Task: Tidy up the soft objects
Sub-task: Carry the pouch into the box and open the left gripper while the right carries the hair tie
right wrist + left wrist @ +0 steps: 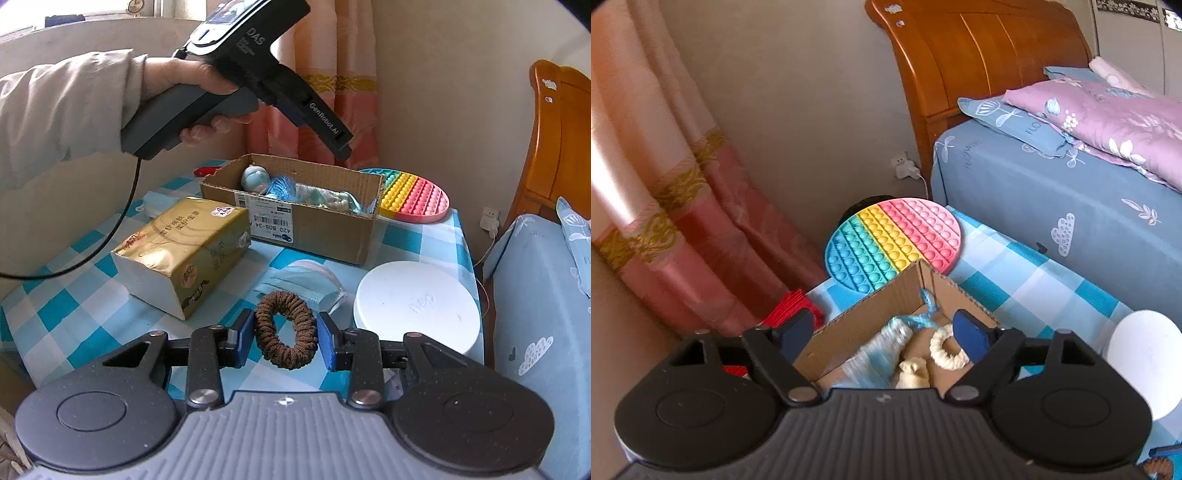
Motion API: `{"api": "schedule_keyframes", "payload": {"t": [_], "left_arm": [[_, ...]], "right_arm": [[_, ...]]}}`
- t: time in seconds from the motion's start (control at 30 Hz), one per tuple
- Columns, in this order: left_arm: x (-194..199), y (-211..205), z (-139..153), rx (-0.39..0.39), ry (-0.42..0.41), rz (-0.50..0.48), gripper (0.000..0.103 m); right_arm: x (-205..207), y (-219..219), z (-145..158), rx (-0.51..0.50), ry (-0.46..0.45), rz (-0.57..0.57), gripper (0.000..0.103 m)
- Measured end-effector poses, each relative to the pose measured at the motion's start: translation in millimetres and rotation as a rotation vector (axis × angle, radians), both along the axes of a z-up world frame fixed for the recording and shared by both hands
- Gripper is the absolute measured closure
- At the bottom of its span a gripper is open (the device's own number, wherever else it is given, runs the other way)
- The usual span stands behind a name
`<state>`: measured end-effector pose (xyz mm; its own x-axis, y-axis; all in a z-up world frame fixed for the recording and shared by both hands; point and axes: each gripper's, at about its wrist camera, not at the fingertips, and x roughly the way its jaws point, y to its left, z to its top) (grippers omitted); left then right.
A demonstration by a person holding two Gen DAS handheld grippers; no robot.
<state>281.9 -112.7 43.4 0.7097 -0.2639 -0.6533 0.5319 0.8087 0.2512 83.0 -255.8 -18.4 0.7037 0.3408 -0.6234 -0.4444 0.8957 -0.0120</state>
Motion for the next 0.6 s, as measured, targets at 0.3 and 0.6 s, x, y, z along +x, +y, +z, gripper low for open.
{"api": "schedule_keyframes", "payload": {"t": [0.3, 0.6], "left_arm": [[-45, 39, 19, -0.065, 0.011, 0.084, 0.005], [-117, 78, 15, -0.158, 0.038, 0.218, 0.004]], "right_arm": [[-4, 11, 10, -0.004, -0.027, 0.032, 0.062], [-3, 17, 22, 0.001, -0.046, 0.036, 0.062]]}}
